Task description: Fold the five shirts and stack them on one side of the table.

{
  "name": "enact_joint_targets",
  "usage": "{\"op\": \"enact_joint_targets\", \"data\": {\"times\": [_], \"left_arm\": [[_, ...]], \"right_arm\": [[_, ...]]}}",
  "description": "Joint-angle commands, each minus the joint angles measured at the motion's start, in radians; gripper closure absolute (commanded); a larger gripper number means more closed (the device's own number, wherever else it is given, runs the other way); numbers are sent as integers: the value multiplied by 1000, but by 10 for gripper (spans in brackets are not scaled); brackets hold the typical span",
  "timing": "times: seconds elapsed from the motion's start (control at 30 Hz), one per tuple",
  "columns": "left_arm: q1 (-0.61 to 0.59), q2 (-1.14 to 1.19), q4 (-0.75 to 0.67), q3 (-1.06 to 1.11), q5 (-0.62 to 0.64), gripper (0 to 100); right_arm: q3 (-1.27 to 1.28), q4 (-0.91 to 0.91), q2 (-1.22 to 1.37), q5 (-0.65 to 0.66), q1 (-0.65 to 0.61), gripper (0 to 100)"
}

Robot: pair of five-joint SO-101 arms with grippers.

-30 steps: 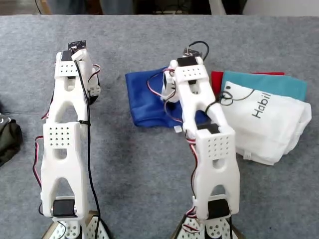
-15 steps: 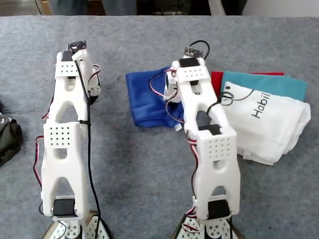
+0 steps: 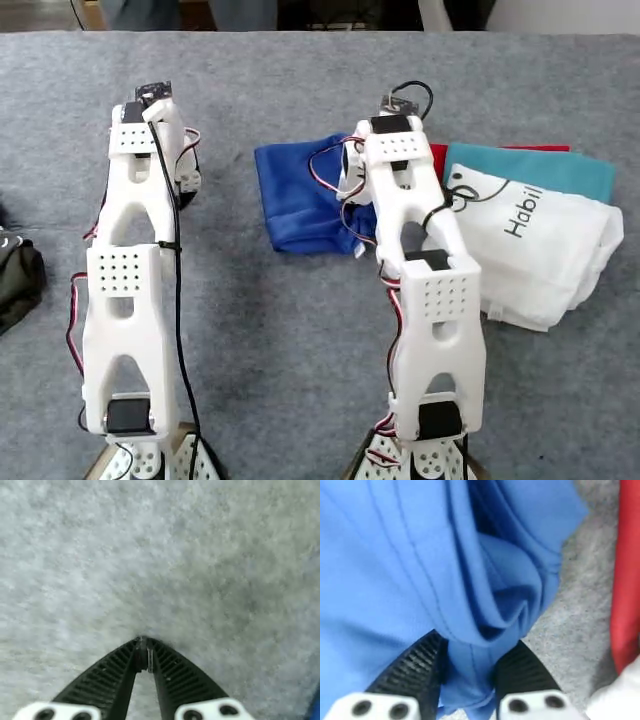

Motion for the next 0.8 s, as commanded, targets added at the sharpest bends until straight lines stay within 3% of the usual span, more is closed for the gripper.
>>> {"op": "enact_joint_targets", "data": {"times": [0.0, 0.17, 0.4, 0.5, 0.6, 0.77], "left_arm": [[-48, -117, 48, -266, 31, 937], [39, -107, 49, -426, 28, 801], [145, 17, 8, -384, 35, 805], [159, 34, 5, -473, 51, 802], [140, 43, 57, -499, 31, 804], [4, 150, 106, -414, 35, 805]], "right_arm": [[54, -5, 21, 6, -3, 985], [54, -5, 21, -12, -3, 985], [53, -8, 19, -18, 0, 985], [53, -9, 18, -37, 0, 985], [53, -11, 15, -55, 0, 985], [27, -3, 13, -31, -12, 985]]}}
